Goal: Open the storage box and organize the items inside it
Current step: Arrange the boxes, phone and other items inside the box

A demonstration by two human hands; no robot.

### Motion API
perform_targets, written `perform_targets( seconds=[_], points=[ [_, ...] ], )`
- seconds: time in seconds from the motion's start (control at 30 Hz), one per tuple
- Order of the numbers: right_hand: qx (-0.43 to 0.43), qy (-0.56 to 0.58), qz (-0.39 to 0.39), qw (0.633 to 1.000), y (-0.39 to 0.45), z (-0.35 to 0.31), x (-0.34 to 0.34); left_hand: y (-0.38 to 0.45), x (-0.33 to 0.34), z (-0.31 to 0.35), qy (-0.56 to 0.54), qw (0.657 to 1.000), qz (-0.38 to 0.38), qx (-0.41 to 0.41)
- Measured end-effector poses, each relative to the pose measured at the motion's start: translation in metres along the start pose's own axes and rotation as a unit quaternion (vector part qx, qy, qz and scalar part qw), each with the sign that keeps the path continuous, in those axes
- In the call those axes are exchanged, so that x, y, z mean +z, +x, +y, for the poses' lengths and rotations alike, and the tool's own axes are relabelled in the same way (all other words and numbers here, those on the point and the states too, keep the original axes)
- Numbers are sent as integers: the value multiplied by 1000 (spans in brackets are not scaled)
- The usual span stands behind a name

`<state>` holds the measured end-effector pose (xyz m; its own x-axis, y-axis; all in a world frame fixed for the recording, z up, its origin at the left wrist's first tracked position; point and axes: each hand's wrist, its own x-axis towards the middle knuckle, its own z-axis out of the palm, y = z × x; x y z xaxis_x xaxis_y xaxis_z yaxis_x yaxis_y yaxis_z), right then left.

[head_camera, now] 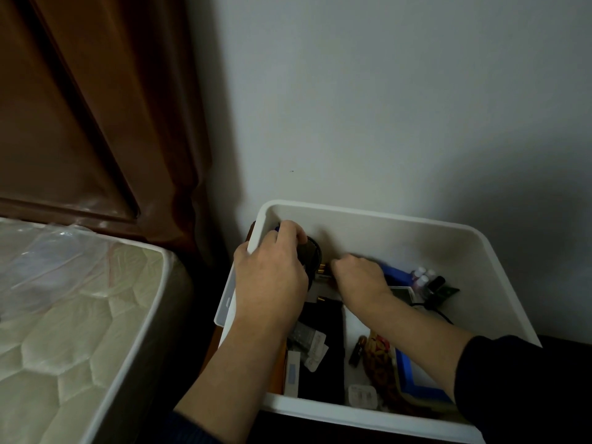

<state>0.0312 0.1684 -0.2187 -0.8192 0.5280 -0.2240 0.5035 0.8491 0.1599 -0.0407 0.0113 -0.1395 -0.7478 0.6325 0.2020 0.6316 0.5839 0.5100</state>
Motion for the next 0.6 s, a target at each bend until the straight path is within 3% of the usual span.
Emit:
perform_targets(
  seconds=[0.17,0.33,0.5,0.6],
  points=[
    [-22,3,4,1000,-2,1,2,0,1,0,0,1000,1,-4],
    [18,103,34,994,-2,7,7,0,1,-1,2,1000,3,-1],
    [66,111,-95,987,-1,7,3,0,1,-1,3,1000,-3,-3],
    [38,88,-82,992,-4,8,7,0,1,-1,-1,1000,-6,-4]
  ],
)
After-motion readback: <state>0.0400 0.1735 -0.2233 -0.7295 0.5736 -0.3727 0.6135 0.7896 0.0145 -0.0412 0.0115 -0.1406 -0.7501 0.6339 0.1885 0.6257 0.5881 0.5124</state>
